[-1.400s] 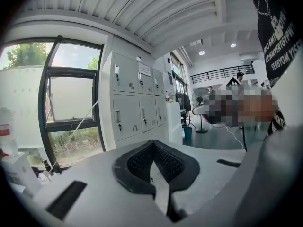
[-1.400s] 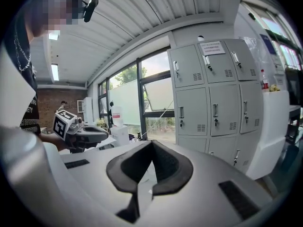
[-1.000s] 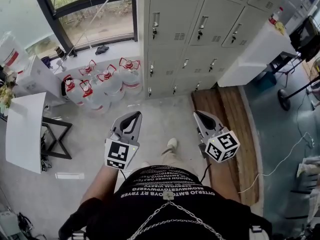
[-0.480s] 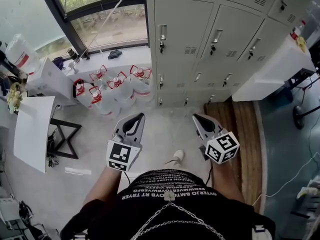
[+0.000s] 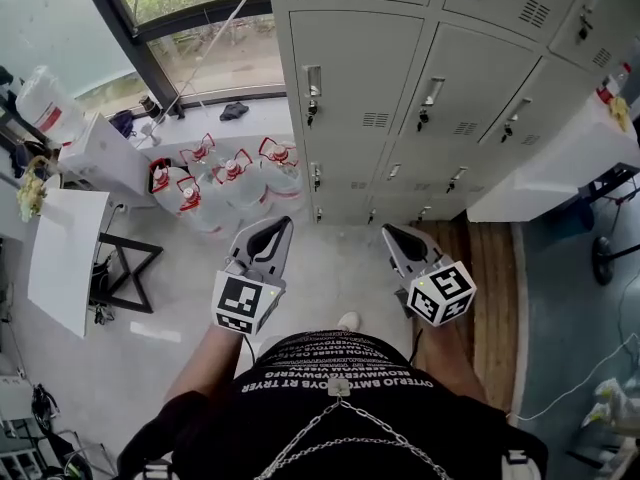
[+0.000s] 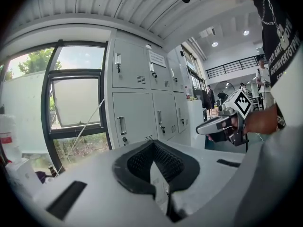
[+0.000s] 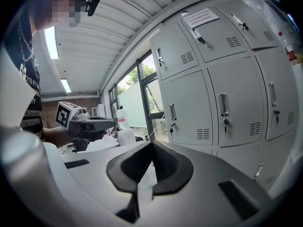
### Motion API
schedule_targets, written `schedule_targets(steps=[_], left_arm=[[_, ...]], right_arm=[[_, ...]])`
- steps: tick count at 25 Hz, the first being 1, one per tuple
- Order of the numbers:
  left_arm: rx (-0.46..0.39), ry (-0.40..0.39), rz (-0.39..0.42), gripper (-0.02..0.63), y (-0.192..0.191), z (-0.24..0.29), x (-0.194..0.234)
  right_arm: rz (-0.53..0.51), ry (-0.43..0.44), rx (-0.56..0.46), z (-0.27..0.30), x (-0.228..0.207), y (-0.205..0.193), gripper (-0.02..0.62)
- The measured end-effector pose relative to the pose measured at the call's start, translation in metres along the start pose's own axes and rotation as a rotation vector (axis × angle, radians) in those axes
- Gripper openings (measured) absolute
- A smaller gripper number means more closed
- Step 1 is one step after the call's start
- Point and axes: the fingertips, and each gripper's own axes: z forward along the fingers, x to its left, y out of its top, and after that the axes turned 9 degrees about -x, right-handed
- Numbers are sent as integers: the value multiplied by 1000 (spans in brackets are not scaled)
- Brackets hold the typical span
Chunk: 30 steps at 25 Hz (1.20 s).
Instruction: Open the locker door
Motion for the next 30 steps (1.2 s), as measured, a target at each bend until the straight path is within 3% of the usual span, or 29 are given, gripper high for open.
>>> schedule_targets(steps=[6, 13, 18, 24, 30], left_arm=[[-21, 25, -14, -1, 9, 28, -13], [34, 43, 33, 0, 1, 34, -11], [46, 58, -4, 0, -10, 36, 10], [26, 22, -16, 0, -13, 67, 36], [9, 21, -9, 0, -10, 96, 90]], right_arm=[[-4, 38, 0, 2, -28, 6, -5], [14, 74, 6, 18, -39, 6, -5], [3, 92, 3, 44, -39, 12, -5], [-8, 75, 6, 79, -49, 19, -5], [-28, 72, 3, 137, -62, 34, -5]])
